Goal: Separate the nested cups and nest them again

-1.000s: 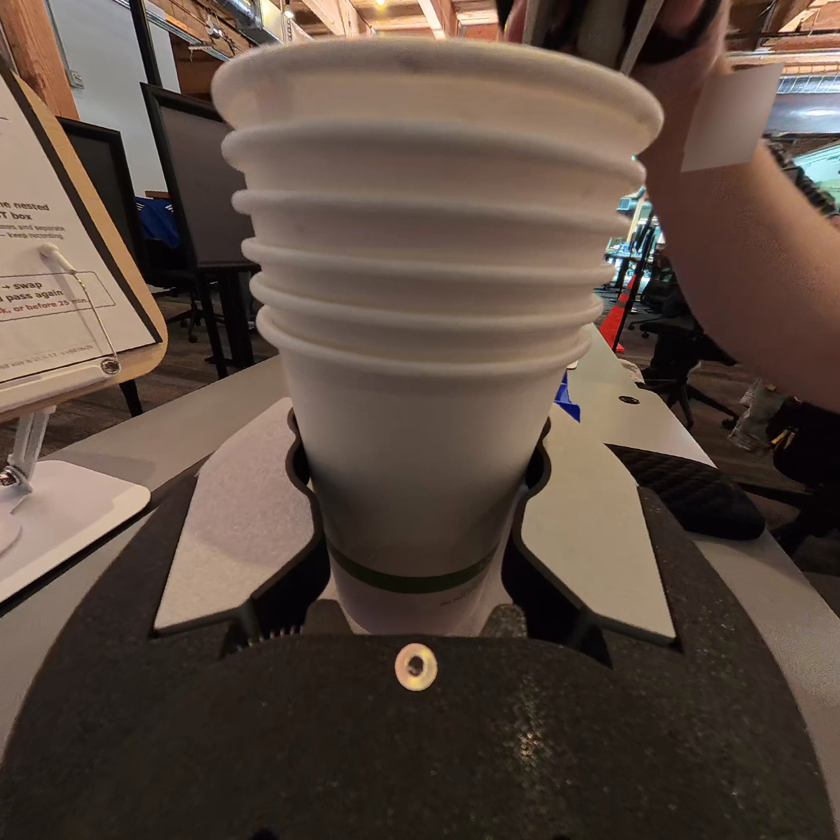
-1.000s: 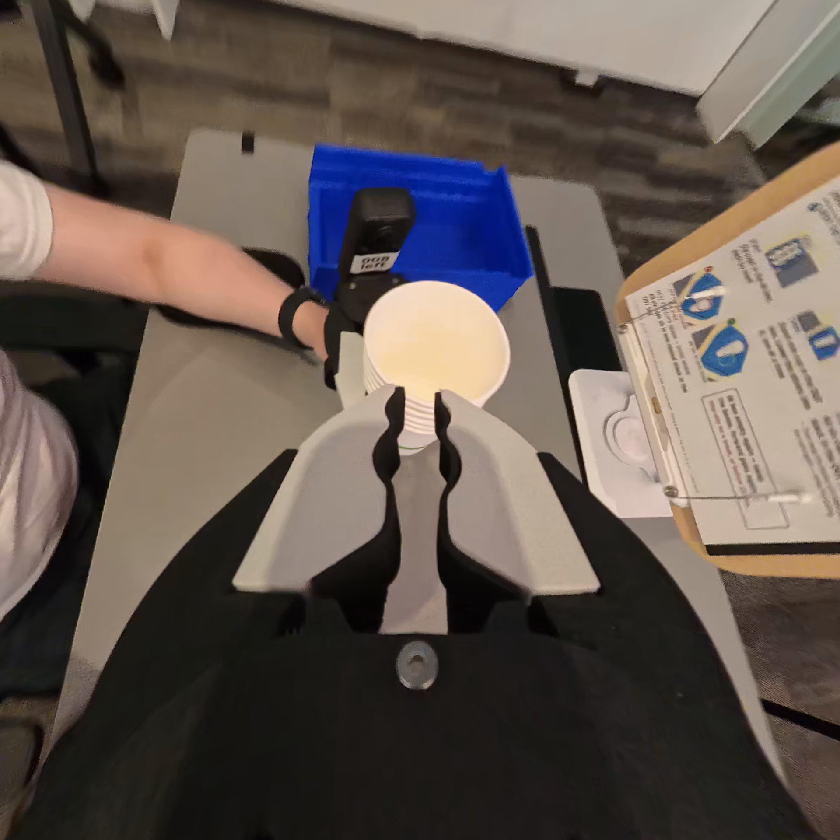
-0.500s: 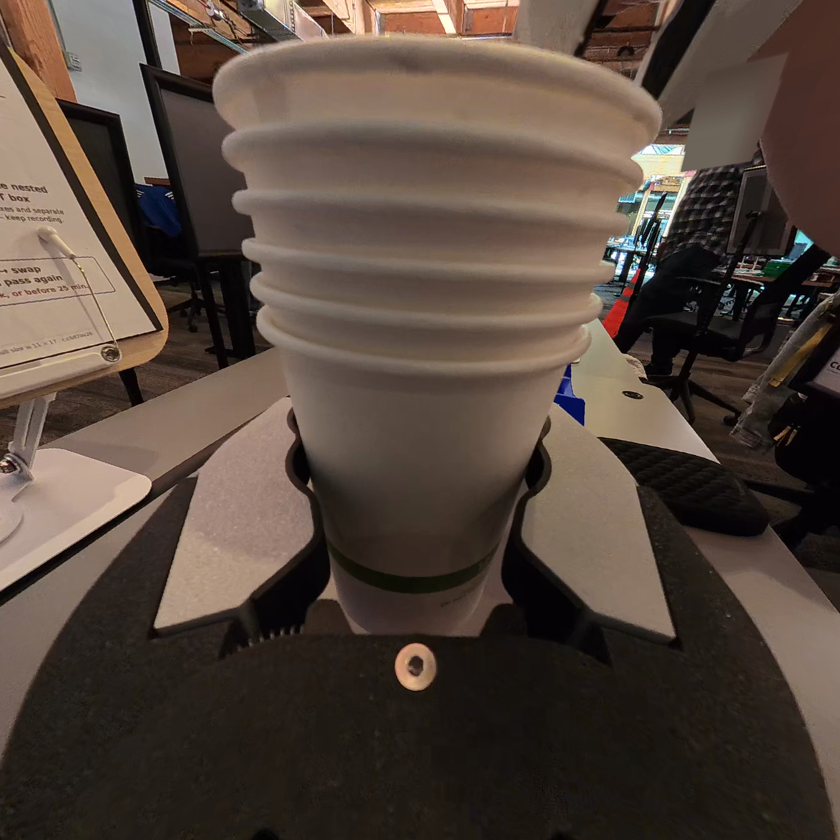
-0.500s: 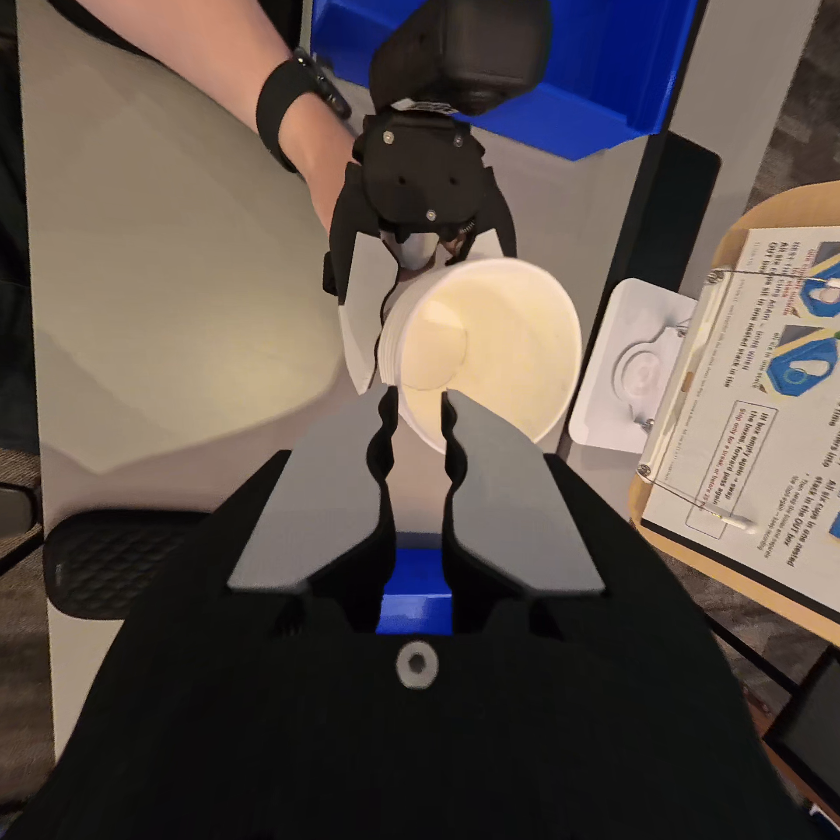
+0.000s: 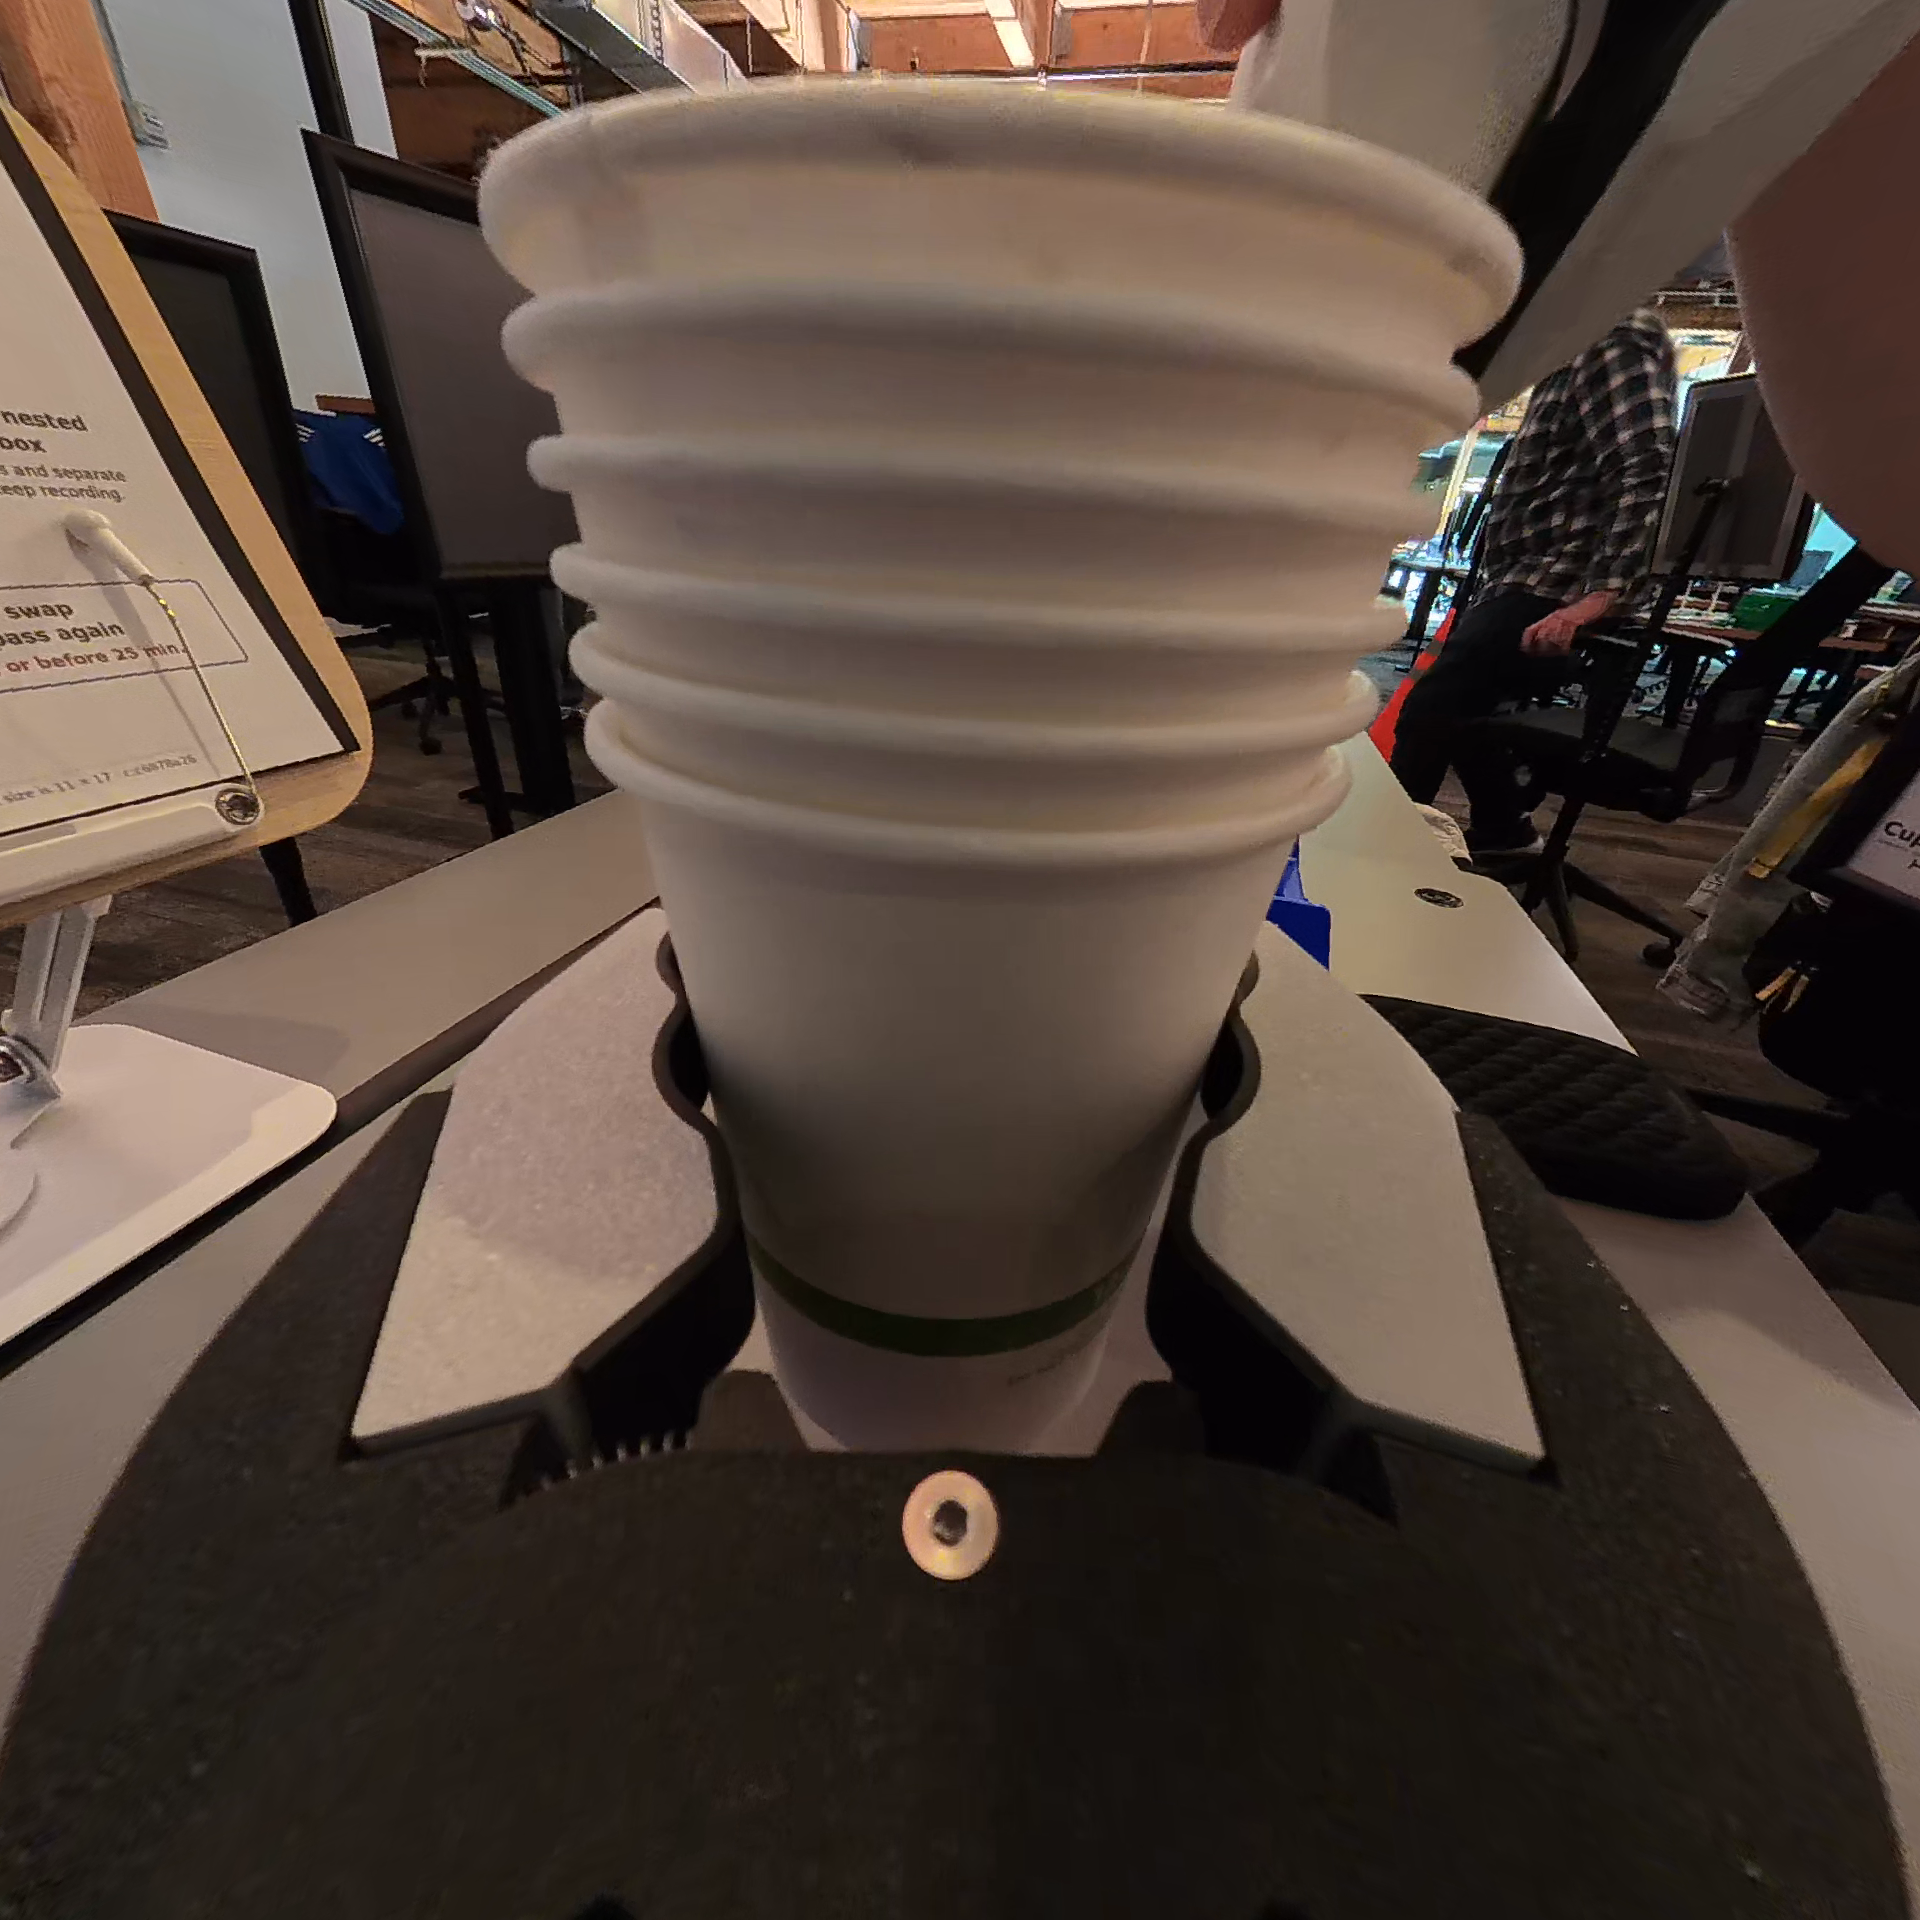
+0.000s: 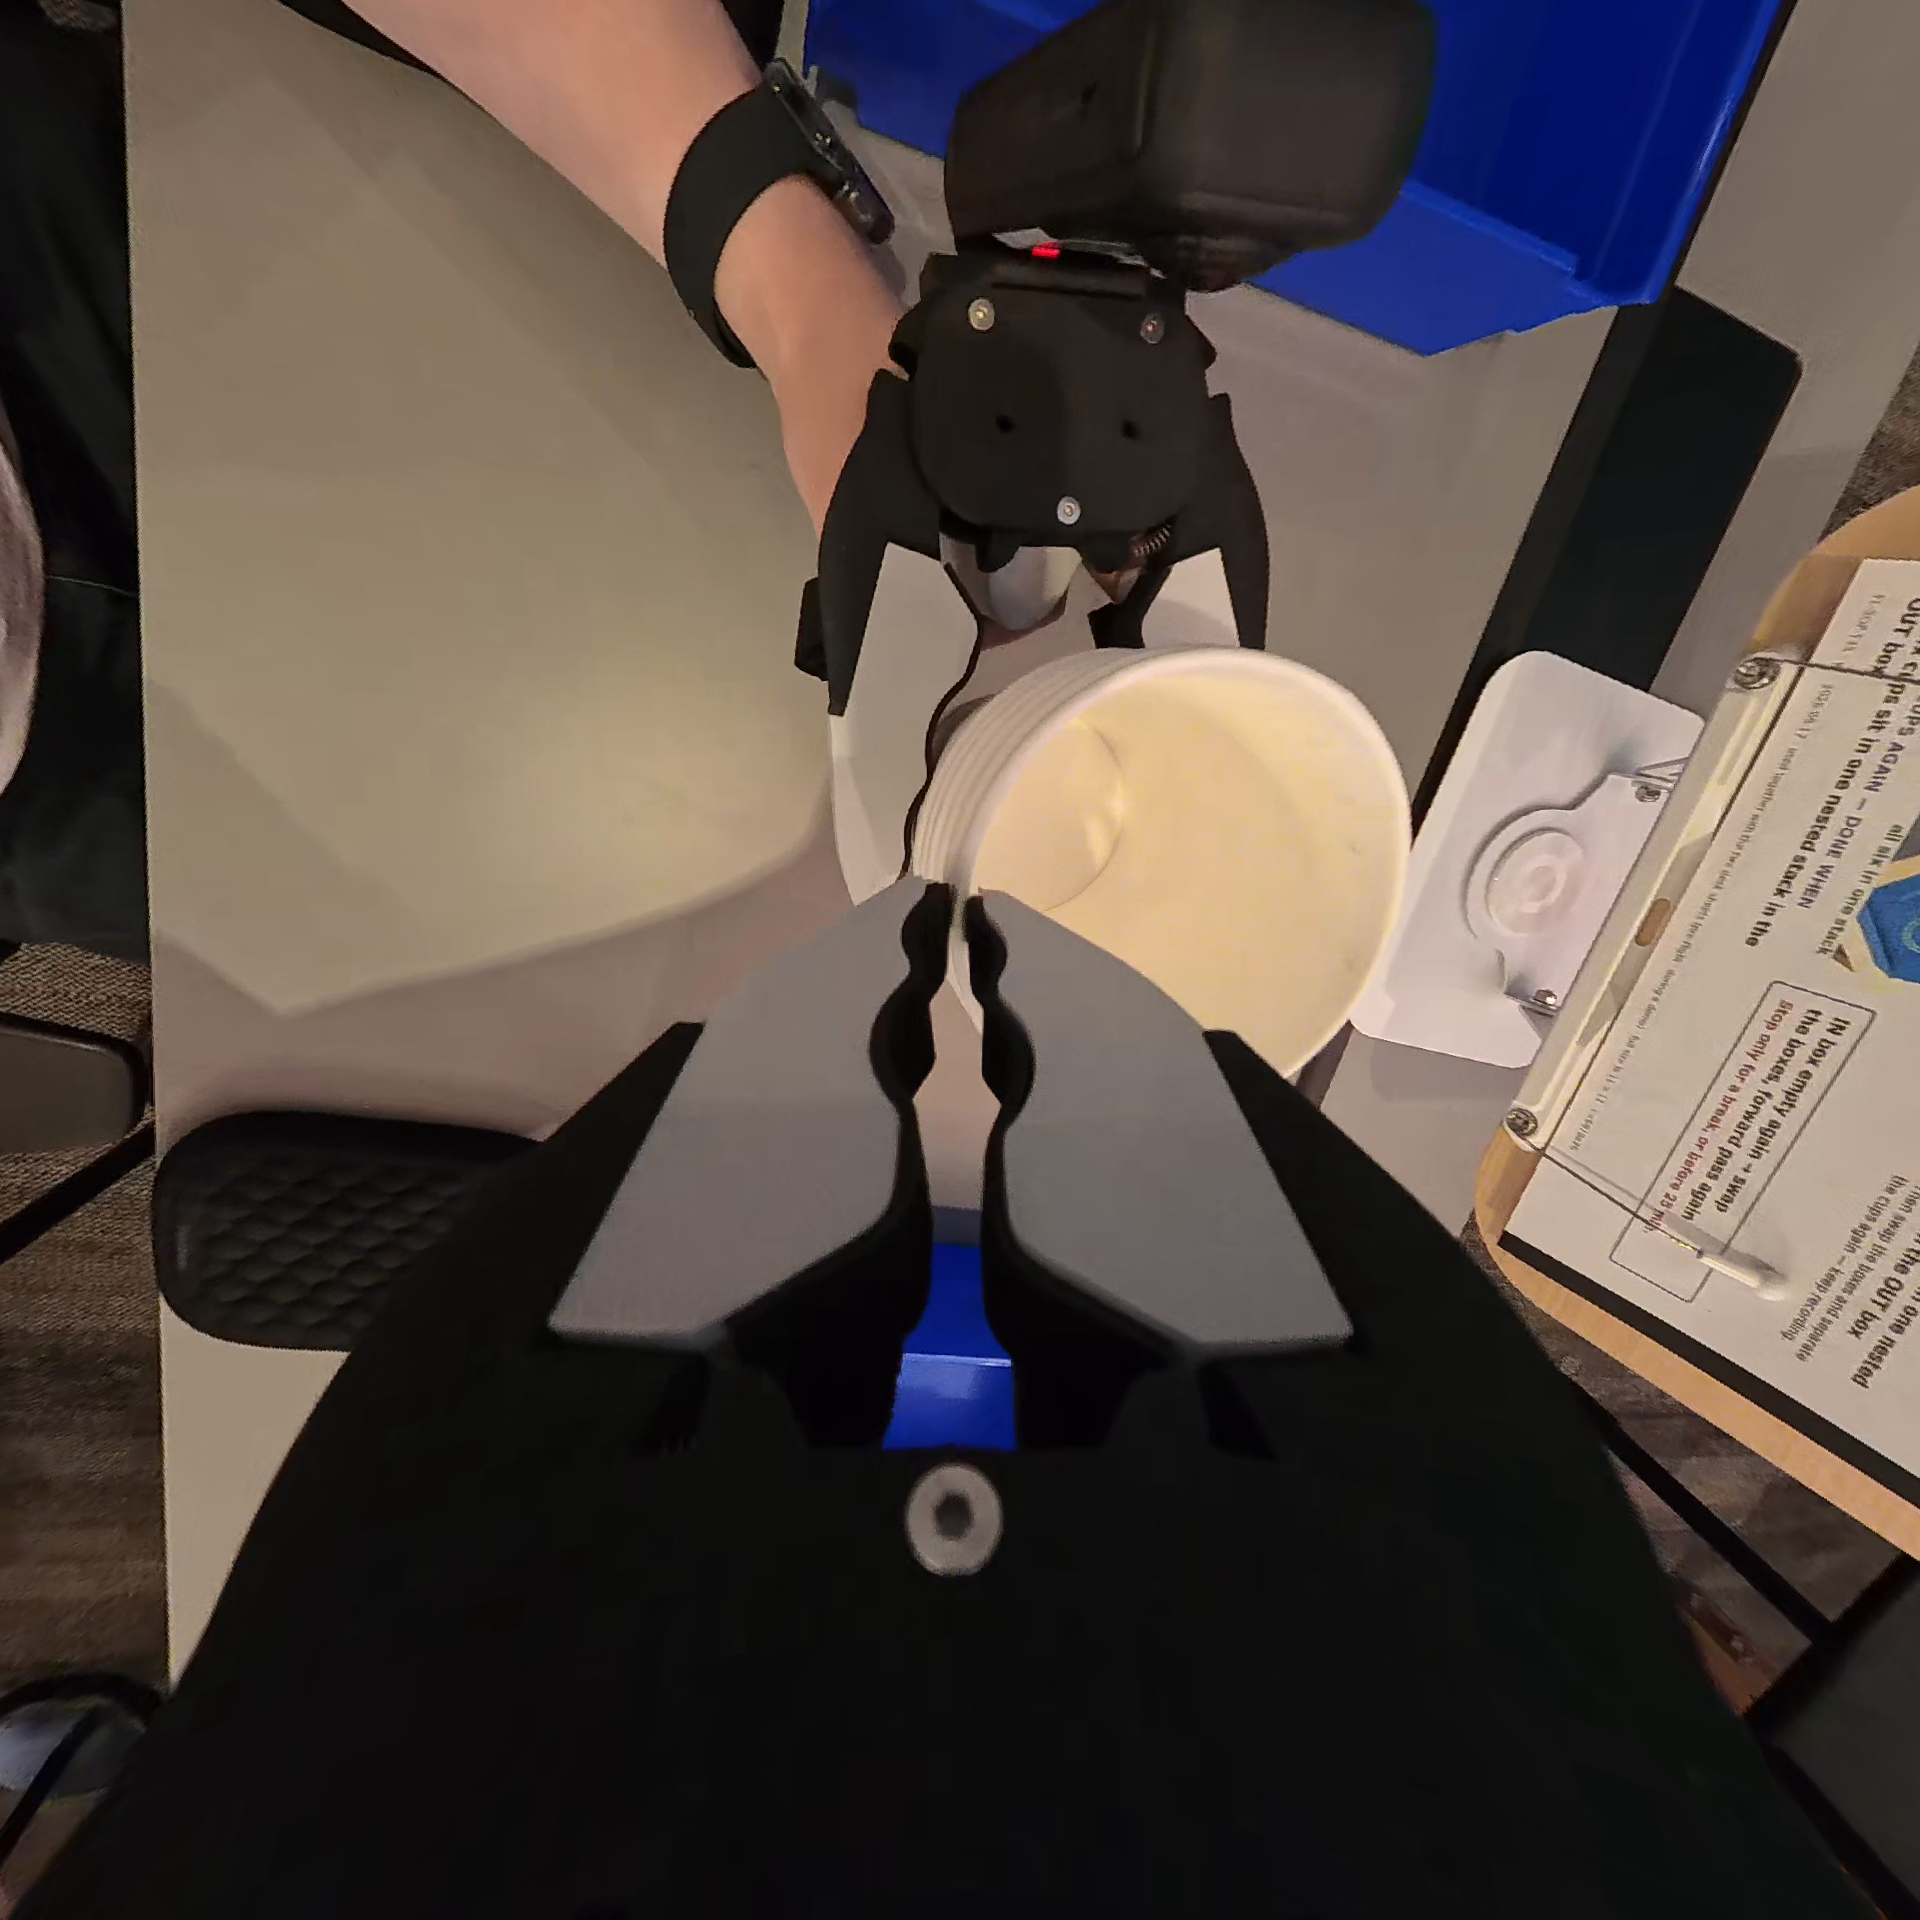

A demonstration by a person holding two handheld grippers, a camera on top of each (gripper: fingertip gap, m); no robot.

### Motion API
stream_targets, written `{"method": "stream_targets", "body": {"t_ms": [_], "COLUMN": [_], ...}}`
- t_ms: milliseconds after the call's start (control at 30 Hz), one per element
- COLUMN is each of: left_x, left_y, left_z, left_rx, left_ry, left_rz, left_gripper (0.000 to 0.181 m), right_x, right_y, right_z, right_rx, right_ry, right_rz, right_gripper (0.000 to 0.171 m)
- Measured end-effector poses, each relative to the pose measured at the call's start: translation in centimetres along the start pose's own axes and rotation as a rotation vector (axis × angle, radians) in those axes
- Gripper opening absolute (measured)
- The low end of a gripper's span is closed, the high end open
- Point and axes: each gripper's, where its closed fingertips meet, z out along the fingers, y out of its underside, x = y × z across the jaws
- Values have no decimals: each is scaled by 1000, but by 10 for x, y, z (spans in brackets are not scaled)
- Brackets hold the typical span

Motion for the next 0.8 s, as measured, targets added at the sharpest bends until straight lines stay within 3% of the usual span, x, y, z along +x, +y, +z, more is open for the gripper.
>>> {"method": "stream_targets", "body": {"t_ms": [433,633,800], "left_x": [-1,0,1], "left_y": [2,5,6], "left_z": [0,2,3], "left_rx": [-4,-13,-16], "left_ry": [-1,9,12], "left_rz": [-1,-11,-15], "left_gripper": [96,96,96], "right_x": [9,23,34], "right_y": [-6,-8,32], "right_z": [-26,-84,-147], "right_rx": [12,65,82], "right_ry": [51,164,290], "right_rz": [2,31,154], "right_gripper": [3,3,3]}}
